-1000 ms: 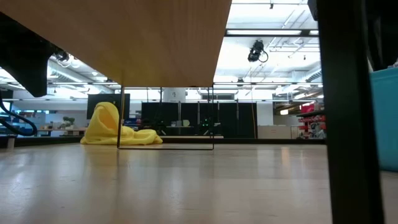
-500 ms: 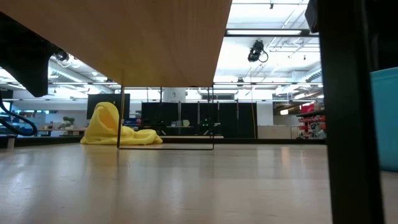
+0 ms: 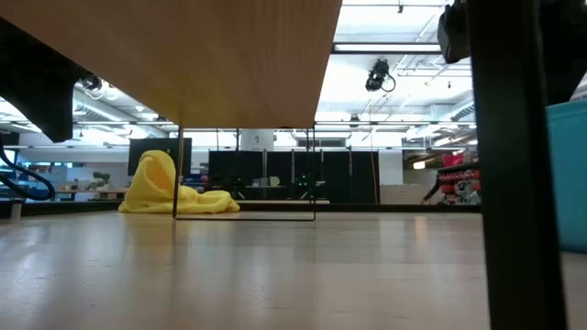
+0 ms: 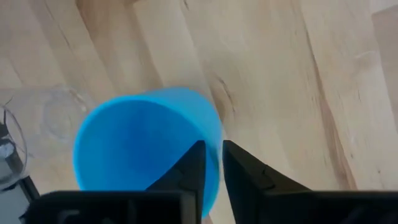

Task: Stack small to large cups/mugs on shelf
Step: Put the blue mug on the shelf

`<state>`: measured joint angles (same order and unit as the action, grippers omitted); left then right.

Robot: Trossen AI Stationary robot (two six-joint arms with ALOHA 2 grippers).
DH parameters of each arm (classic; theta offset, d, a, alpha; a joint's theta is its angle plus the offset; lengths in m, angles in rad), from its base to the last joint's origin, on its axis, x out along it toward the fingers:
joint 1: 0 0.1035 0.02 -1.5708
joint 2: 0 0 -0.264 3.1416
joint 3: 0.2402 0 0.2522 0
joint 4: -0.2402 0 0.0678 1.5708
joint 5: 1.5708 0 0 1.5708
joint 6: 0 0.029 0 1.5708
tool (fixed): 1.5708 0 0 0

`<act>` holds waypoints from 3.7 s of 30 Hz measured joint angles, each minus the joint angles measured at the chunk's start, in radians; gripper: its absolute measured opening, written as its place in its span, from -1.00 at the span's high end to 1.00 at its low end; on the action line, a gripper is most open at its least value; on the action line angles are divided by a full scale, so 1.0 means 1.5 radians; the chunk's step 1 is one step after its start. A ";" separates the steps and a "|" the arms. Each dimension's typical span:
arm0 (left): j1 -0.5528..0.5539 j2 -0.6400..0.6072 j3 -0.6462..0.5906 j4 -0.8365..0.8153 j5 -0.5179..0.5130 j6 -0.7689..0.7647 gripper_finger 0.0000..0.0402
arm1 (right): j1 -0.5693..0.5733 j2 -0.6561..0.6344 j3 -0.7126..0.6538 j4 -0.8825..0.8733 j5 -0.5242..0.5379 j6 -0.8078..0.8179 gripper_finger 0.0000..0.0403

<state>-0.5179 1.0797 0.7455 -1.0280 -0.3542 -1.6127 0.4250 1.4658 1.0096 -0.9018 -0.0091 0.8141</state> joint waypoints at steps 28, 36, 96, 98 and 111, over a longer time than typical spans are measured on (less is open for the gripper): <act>0.000 0.000 0.000 0.004 0.000 0.000 0.73 | -0.005 0.023 0.009 0.013 0.042 0.091 0.99; 0.000 0.000 0.000 0.004 0.000 0.000 0.74 | -0.005 0.022 0.015 -0.022 0.042 0.172 1.00; 0.000 0.000 0.000 0.009 -0.046 0.000 0.78 | 0.016 0.071 0.106 -0.093 0.115 0.592 0.79; 0.000 0.000 0.000 0.009 -0.046 0.000 0.79 | 0.016 0.069 0.106 -0.095 0.115 0.586 0.73; 0.000 0.000 0.000 0.009 -0.046 0.001 0.78 | 0.014 0.068 0.106 -0.139 0.115 0.463 0.45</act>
<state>-0.5181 1.0795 0.7452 -1.0145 -0.4229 -1.6115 0.4461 1.5684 1.1687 -1.1099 0.1638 1.5084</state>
